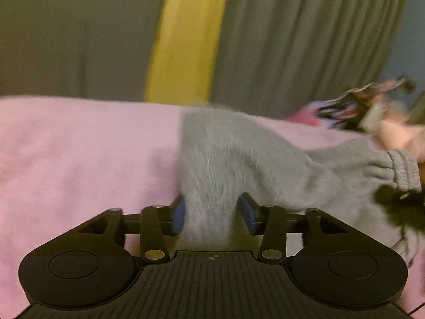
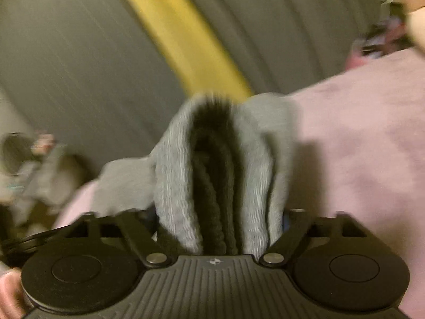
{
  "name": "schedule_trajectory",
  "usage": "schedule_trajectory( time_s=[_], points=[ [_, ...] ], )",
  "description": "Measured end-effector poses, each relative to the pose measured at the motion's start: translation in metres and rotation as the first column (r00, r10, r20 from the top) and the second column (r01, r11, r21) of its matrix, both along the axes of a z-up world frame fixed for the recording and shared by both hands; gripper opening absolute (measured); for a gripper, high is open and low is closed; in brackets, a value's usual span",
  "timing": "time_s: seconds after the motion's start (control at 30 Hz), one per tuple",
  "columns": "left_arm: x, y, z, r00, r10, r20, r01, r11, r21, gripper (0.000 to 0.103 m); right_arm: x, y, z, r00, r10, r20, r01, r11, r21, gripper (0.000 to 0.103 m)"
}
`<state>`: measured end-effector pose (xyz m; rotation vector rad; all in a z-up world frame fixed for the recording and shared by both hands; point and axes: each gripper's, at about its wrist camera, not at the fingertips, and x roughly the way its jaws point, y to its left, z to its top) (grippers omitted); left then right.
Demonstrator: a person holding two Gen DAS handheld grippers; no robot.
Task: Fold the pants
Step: 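Lay the folded pants down and open both tools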
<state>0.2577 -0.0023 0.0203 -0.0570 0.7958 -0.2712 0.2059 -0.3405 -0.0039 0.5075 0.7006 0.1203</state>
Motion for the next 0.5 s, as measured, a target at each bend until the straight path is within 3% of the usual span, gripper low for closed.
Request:
schedule_trajectory(
  time_s=[0.03, 0.1, 0.27, 0.4, 0.5],
  points=[
    [-0.004, 0.000, -0.002, 1.000, -0.008, 0.006, 0.008, 0.999, 0.034, 0.053, 0.002, 0.000, -0.001, 0.999, -0.039, -0.036, 0.037, 0.998, -0.047, 0.085],
    [-0.018, 0.000, -0.011, 0.999, -0.047, -0.004, 0.047, 0.997, 0.058, 0.067, -0.003, 0.002, -0.006, 0.997, -0.067, -0.046, 0.062, 0.992, -0.110, 0.087],
    [-0.054, -0.004, -0.045, 0.993, -0.098, -0.058, 0.105, 0.986, 0.127, 0.078, -0.029, 0.018, -0.024, 0.997, 0.031, -0.074, -0.039, 0.992, -0.118, 0.093],
    [-0.069, -0.001, -0.049, 0.997, -0.065, -0.030, 0.068, 0.986, 0.154, 0.081, -0.033, 0.027, -0.043, 0.987, 0.008, -0.158, -0.048, 0.968, -0.248, 0.097],
    [-0.076, 0.003, -0.038, 0.999, -0.041, -0.025, 0.045, 0.986, 0.159, 0.081, -0.044, 0.031, -0.043, 0.990, -0.026, -0.141, -0.013, 0.964, -0.266, 0.098]
  ],
)
